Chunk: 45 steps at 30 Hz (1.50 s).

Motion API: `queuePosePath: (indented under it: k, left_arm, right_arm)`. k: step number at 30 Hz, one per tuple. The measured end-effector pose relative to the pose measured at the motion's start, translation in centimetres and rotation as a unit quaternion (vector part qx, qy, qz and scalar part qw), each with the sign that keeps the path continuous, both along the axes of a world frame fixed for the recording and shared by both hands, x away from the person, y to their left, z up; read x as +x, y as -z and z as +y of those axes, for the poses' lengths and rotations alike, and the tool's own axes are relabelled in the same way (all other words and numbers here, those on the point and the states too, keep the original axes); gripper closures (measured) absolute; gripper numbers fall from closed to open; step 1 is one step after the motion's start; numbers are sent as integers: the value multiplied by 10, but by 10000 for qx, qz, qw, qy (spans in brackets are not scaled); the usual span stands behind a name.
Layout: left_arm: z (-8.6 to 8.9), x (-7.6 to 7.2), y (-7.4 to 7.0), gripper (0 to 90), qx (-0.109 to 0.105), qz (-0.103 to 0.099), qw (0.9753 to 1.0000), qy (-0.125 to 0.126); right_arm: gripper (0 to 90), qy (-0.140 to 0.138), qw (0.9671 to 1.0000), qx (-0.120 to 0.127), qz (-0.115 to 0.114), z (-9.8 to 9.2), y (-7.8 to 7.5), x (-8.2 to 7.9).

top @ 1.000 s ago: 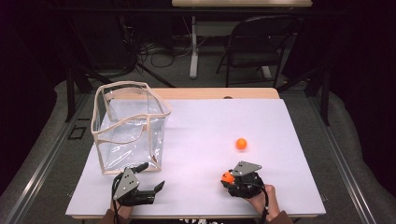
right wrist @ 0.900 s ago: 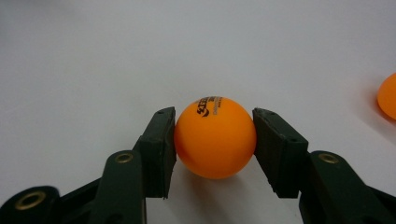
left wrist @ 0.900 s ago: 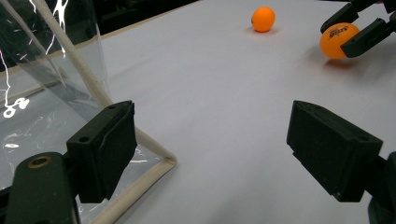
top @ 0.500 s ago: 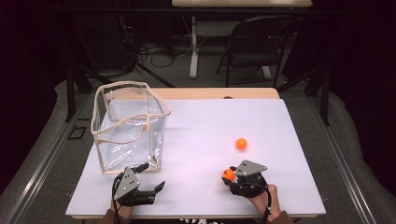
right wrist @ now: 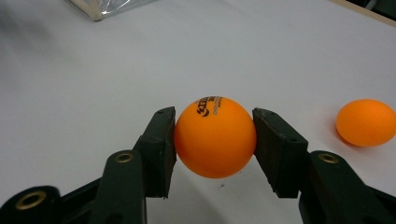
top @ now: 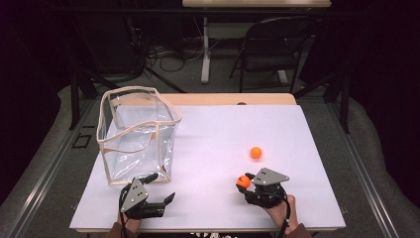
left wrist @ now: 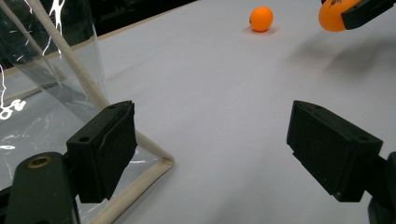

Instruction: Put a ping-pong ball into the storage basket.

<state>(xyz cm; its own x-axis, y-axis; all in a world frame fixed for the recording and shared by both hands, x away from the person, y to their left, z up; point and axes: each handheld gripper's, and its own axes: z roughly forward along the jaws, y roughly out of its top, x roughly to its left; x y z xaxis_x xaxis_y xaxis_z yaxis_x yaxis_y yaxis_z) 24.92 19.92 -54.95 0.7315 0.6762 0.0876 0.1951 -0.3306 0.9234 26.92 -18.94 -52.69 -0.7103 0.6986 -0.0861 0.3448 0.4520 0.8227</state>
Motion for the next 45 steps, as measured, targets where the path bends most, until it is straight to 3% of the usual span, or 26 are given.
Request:
queuePosePath:
  k: [20, 45]
  left_arm:
    - [-2, 0, 1, 161, 9, 25, 10000, 36]
    - [-2, 1, 1, 160, 16, 25, 10000, 34]
  right_arm:
    - [508, 51, 9997, 189, -151, -2, -7, 4]
    - [509, 28, 9993, 291, -229, 7, -16, 22]
